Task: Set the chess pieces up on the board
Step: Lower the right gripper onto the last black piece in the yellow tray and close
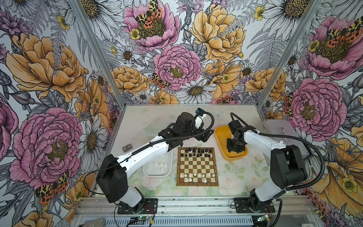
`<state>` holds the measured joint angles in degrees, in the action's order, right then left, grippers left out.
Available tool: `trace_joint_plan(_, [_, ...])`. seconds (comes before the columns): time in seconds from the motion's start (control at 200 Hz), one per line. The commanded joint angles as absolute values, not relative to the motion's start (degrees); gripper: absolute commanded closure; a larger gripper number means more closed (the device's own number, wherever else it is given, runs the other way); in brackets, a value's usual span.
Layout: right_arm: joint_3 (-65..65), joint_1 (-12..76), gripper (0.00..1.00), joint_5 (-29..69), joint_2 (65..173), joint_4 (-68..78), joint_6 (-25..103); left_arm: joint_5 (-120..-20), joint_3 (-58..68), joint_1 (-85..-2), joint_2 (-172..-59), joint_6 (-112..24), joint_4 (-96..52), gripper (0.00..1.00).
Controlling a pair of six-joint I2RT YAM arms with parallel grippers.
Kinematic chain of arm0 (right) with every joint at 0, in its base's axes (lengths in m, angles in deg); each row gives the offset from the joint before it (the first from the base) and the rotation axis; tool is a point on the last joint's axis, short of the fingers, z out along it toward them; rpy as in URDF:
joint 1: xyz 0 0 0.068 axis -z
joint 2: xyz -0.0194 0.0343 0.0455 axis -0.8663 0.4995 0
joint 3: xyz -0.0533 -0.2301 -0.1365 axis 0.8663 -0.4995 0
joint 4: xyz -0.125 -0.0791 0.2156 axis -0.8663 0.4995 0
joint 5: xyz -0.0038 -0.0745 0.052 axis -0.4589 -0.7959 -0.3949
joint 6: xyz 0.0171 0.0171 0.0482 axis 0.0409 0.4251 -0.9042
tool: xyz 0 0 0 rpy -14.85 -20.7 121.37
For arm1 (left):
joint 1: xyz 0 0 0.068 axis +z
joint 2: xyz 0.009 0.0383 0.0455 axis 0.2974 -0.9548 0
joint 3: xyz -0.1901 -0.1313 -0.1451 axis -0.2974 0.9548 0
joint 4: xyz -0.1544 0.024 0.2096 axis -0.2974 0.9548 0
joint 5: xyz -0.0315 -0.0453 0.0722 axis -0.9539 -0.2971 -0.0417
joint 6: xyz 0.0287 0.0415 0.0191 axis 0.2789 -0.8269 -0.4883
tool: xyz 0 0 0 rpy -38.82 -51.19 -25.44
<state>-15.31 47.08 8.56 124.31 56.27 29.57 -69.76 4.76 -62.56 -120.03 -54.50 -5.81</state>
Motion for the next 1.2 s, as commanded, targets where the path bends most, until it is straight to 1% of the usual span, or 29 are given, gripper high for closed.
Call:
trace_joint_plan(0.0, [-13.0, 47.7, 0.64, 9.2, 126.0, 54.9, 30.5, -67.7, 5.4, -62.9, -118.3, -54.4, -5.1, 0.01])
trace_joint_plan(0.49, [-11.6, 48.1, 0.73, 9.5, 129.2, 54.4, 30.8, -66.8, 5.5, -62.1, -118.0, -55.5, -3.9, 0.01])
trace_joint_plan(1.196, [-10.8, 48.1, 0.80, 9.4, 130.9, 54.4, 30.6, -67.6, 6.0, -60.6, -117.4, -55.7, -3.8, 0.01])
